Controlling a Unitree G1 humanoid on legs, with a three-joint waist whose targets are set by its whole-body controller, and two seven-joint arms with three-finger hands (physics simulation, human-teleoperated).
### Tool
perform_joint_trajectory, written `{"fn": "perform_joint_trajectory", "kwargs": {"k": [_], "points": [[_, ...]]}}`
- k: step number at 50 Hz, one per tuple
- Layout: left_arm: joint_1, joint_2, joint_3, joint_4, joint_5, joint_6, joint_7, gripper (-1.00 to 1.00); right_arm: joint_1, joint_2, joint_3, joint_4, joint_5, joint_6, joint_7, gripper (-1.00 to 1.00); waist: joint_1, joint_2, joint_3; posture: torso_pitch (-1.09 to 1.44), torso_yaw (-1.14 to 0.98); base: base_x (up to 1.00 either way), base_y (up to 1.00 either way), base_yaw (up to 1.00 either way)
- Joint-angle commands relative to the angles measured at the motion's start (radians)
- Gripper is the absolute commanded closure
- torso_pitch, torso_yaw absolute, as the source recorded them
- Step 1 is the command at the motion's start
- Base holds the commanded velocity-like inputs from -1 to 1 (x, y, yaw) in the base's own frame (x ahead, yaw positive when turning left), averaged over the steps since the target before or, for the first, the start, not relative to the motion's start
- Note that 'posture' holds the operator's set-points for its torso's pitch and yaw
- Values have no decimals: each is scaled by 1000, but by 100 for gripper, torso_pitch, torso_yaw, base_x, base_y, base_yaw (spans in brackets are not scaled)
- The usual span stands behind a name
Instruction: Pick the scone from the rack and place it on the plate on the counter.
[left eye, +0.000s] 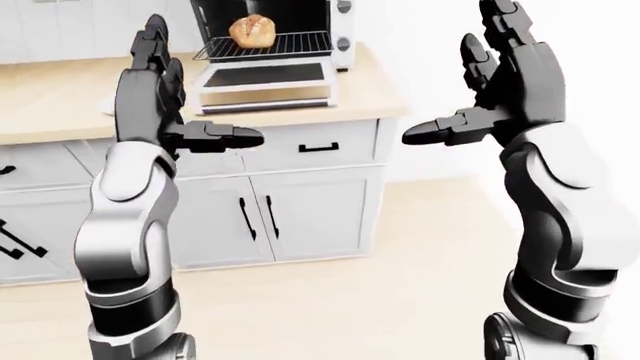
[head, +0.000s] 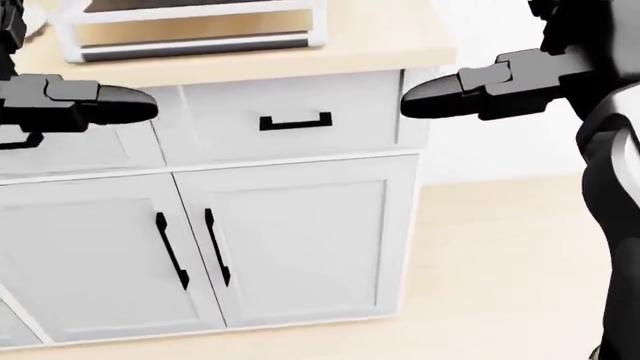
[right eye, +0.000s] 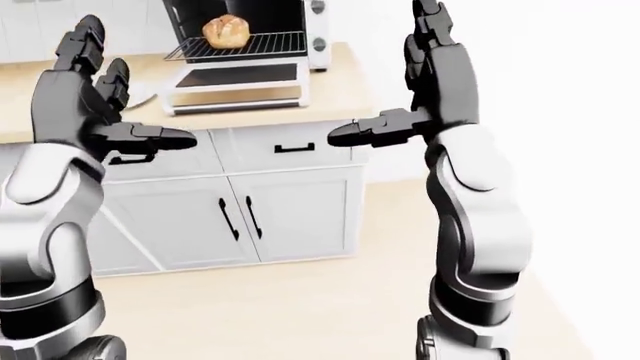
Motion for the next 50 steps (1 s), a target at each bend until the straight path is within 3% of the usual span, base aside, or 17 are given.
{"fn": "perform_joint_trajectory", "kwargs": {"k": [1,3,9,13,14,18,22,24,26,27,29,36,38,40,42,47,50], "points": [[-15,11,16,-21,3,-16,13,-100,-25,-12,-4,-22,8,-14,0,-100,3,2,-26,0,0,20,37,0],[-13,18,21,-35,-1,-4,14,-100,-29,-14,-6,-23,10,-8,-2,-100,7,2,-3,0,0,20,37,0],[-16,36,30,-53,-6,16,15,-100,-42,-24,-12,-18,23,8,-9,-100,17,-64,2,0,0,18,37,0],[-16,39,32,-54,-7,14,19,-100,-45,-30,-10,-16,26,2,-12,-100,25,-136,-10,0,0,16,38,0],[-18,41,33,-52,-7,13,20,-100,-47,-29,-12,-15,28,3,-14,-100,16,-104,-7,0,0,15,38,0],[-14,43,35,-56,-9,10,22,-100,-50,-32,-14,-27,34,15,-16,-100,12,-121,-24,0,0,16,37,0],[-16,48,37,-59,-8,10,24,-100,-55,-35,-13,-26,37,18,-17,-100,5,-85,-4,0,0,17,37,0],[-4,42,39,-62,-7,1,30,-100,-57,-34,-11,-21,39,14,-19,-100,0,-46,-3,0,0,16,37,0],[-1,42,41,-69,-9,3,32,-100,-61,-36,-7,-21,38,20,-18,-100,0,38,-28,0,0,15,37,0],[0,43,43,-71,-10,5,33,-100,-63,-37,-7,-21,38,23,-18,-100,6,2,-21,0,0,13,37,0],[8,43,46,-76,-13,2,36,-100,-62,-36,-11,-20,39,25,-17,-100,10,8,-14,0,0,7,27,0],[8,49,51,-83,-22,7,45,-100,-97,-46,-7,-3,34,38,-12,-100,19,-56,-16,0,0,1,32,0],[4,49,48,-78,-24,4,47,-100,-99,-44,-6,0,35,32,-13,-100,26,-102,2,0,0,2,60,0],[1,50,47,-75,-26,3,48,-100,-101,-45,-5,1,34,30,-11,-100,35,-134,-17,0,0,2,43,0],[1,48,45,-71,-25,0,48,-100,-103,-46,-5,4,32,26,-11,-100,21,-92,-12,0,0,2,18,0],[0,46,44,-75,-26,7,53,-100,-97,-40,-1,3,29,15,-6,-100,13,-97,-18,0,0,4,35,0],[1,52,49,-83,-28,14,51,-100,-97,-41,-5,-4,31,20,-4,-100,3,-57,-1,0,0,7,43,0]]}}
